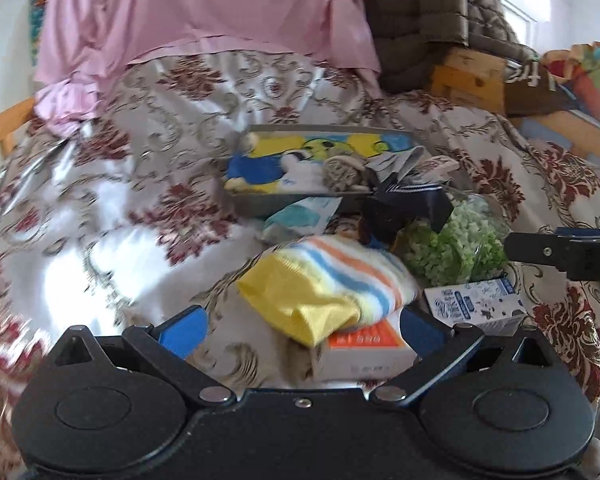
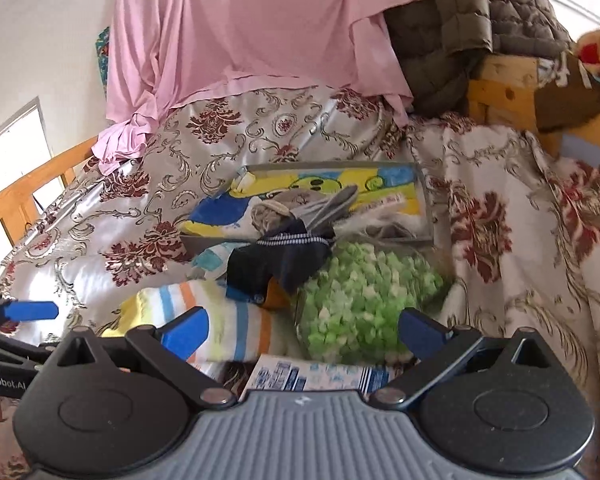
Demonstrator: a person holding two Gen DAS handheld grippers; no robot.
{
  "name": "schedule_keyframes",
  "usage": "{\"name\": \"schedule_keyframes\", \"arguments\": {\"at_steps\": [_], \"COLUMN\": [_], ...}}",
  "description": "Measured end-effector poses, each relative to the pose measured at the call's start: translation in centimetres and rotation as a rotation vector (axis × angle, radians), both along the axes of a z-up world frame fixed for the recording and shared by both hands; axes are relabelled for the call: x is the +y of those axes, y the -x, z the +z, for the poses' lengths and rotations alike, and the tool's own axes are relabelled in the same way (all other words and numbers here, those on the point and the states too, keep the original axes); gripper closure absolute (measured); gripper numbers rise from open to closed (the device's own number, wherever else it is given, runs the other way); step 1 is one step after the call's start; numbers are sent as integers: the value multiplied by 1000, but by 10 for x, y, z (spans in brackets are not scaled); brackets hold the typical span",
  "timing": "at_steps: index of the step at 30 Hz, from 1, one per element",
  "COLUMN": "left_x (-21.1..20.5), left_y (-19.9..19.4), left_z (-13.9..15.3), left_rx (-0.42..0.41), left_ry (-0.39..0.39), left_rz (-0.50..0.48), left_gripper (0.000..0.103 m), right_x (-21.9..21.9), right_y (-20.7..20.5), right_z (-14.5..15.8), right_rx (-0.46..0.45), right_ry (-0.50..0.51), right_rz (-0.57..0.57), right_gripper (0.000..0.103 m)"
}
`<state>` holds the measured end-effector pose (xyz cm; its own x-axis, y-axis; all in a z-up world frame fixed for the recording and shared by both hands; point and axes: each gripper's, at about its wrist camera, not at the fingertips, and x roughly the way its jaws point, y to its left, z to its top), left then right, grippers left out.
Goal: Organize soft objects
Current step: 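Grasp the yellow striped sock with the left gripper while the right gripper grasps the black-white striped knit item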
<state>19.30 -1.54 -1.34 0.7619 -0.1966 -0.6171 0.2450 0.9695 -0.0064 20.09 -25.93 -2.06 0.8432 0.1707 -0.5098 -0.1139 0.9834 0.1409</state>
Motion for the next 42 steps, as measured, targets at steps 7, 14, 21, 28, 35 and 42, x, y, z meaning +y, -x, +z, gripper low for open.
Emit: {"name": "schedule_keyframes", "arguments": {"at_steps": [7, 14, 21, 28, 35, 42], "left_x": [-3, -4, -19, -15, -4, -4], "left_y": [-31, -48, -44, -51, -59, -59], "left_z": [-19, -31, -37, -49, -53, -53], "left_rx": [8, 30, -25, 3, 54, 71], "left_ry": [35, 99, 36, 64, 159, 175], "left_rz": [-32, -45, -143, -144, -101, -117], "left_gripper": [1, 1, 1, 1, 11, 33], "right_x": [2, 9, 36, 52, 47, 44], "right_y": [-31, -59, -83, -103, -103, -102], "right_z": [-8, -17, -21, -35, -40, -35], "right_rx": [-41, -68, -99, -69, -51, -44], "right_ry": [25, 75, 180, 225, 208, 177], "right_rz": [1, 28, 100, 129, 99, 103], "right_gripper": [0, 0, 0, 2, 7, 31]}}
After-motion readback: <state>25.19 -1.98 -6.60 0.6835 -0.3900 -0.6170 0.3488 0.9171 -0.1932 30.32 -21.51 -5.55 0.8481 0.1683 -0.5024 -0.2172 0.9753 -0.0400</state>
